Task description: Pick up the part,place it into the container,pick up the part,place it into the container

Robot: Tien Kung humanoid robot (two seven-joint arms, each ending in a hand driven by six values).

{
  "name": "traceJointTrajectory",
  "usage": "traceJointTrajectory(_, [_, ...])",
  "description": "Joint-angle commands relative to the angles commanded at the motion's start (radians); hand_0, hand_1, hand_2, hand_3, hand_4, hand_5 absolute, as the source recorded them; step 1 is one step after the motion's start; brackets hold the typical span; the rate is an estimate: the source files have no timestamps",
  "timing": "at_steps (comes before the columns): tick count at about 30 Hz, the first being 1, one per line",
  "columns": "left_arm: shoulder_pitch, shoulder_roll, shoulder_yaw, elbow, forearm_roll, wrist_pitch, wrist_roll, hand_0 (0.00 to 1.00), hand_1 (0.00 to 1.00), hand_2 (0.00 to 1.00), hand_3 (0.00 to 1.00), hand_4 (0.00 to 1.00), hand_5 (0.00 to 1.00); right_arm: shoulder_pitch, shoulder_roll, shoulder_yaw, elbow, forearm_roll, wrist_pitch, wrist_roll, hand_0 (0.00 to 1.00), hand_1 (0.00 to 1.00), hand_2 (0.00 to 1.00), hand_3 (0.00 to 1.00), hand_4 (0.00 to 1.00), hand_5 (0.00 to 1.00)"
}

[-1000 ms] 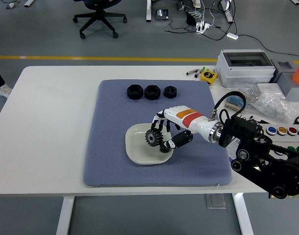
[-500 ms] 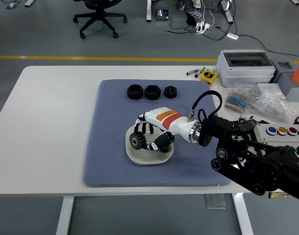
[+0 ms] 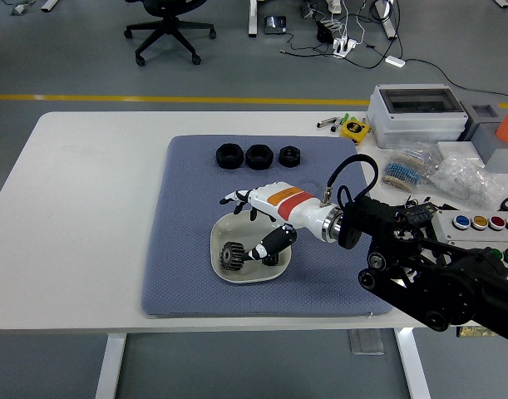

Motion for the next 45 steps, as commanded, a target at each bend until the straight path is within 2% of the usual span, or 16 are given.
traceJointTrajectory(4, [0.000,0.000,0.004,0.000,-0.009,0.001,-0.001,0.715,0.686,0.644,0.588,0.632,0.630,-0.001,-0.002,0.003,-0.001,-0.002,0.002,-0.003,0.326,0.533,0.720,0.865,0.998,0.405])
traceJointTrajectory(21, [-0.003,-0.002,0.008,0.001,-0.014,0.004,-0.004,0.715,0.686,0.644,0.588,0.634,0.631,-0.015,-0.013,0.018,-0.011,0.011,-0.001,-0.010,0.320,0.527,0.714,0.843,0.998,0.405])
traceJointTrajectory(31, [0.001,-0.004,0.009,0.002,-0.018,0.006,-0.005,0.715,0.686,0.645,0.587,0.633,0.630,-0.072,-0.056,0.078,0.013,0.033,-0.019,-0.022,0.319,0.526,0.709,0.826,0.998,0.401])
traceJointTrajectory(33, [0.001,-0.005,0.008,0.002,-0.018,0.007,-0.005,0.715,0.686,0.645,0.587,0.633,0.630,-0.094,-0.067,0.107,0.029,0.087,-0.025,-0.033,0.319,0.526,0.709,0.826,0.998,0.401])
traceJointTrajectory(34, [0.001,-0.005,0.008,0.002,-0.017,0.007,-0.005,0.714,0.686,0.646,0.587,0.632,0.630,-0.108,-0.074,0.126,0.044,0.132,-0.031,-0.036,0.349,0.541,0.692,0.767,0.998,0.438])
traceJointTrajectory(39, [0.001,-0.006,0.005,0.003,-0.012,0.007,-0.005,0.714,0.686,0.646,0.587,0.632,0.630,-0.170,-0.109,0.218,0.135,0.337,-0.057,-0.029,0.349,0.541,0.692,0.767,0.998,0.438])
traceJointTrajectory(40, [0.000,-0.006,0.008,0.003,-0.015,0.007,-0.006,0.714,0.687,0.644,0.587,0.633,0.632,-0.191,-0.118,0.242,0.158,0.376,-0.076,-0.018,0.634,0.691,0.751,0.758,0.998,0.642])
traceJointTrajectory(45, [-0.001,-0.007,0.010,0.004,-0.019,0.008,-0.008,0.714,0.687,0.644,0.587,0.633,0.632,-0.268,-0.137,0.325,0.220,0.584,-0.159,0.036,0.634,0.691,0.751,0.758,0.998,0.642])
